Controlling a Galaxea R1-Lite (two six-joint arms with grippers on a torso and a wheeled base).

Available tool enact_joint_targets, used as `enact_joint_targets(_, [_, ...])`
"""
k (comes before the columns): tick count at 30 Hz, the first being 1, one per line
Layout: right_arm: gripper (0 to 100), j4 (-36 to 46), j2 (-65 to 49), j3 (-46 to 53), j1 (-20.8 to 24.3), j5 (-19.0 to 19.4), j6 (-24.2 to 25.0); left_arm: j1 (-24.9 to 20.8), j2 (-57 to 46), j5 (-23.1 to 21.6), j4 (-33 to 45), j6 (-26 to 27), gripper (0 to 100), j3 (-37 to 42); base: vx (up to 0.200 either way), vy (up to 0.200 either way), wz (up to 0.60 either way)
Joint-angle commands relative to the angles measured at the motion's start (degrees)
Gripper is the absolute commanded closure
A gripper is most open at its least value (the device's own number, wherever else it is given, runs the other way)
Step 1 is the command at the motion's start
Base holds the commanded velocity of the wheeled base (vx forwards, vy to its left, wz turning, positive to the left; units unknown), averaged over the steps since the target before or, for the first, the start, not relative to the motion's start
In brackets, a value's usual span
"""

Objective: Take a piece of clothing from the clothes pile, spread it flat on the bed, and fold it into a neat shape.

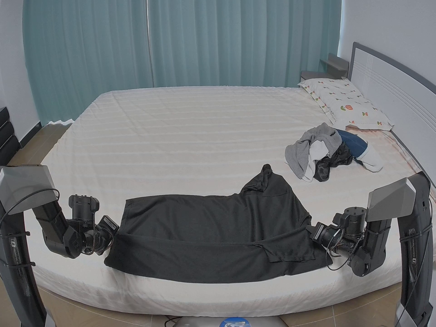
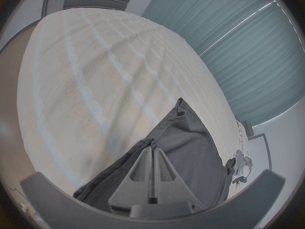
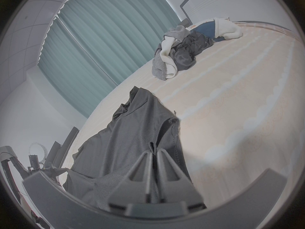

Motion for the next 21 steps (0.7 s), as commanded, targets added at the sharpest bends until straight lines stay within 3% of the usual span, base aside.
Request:
enact_joint_targets(1, [0, -0.58, 0.24, 0.41, 0.45, 0.12, 0.09, 0.02, -0.21, 0.0, -0.05, -0.19, 0, 0.05, 0.0, 0.0, 0.0])
enact_joint_targets(5, [0, -0.67, -1.43, 1.11, 0.45, 0.04, 0.79, 0.11, -0.3, -0.09, -0.13, -0.28, 0, 0.13, 0.0, 0.0, 0.0])
enact_joint_targets(10, [0, -0.49, -9.96, 5.77, 0.01, -0.31, 7.38, 0.63, -1.88, -0.09, -0.22, -1.78, 0, 0.4, 0.0, 0.0, 0.0])
enact_joint_targets(16, [0, -0.49, -16.99, 17.02, 0.62, -0.75, 10.55, 2.13, -11.99, -3.69, -0.22, -2.21, 0, 4.88, 0.0, 0.0, 0.0])
enact_joint_targets(20, [0, -0.58, -18.75, 21.59, 2.64, -0.84, 17.67, 1.34, -14.98, -4.04, 0.48, -2.21, 0, 5.67, 0.0, 0.0, 0.0])
enact_joint_targets(21, [0, -0.49, -19.8, 23.61, 3.52, -1.19, 21.89, -0.16, -15.42, -3.96, 0.83, -2.3, 0, 5.67, 0.0, 0.0, 0.0])
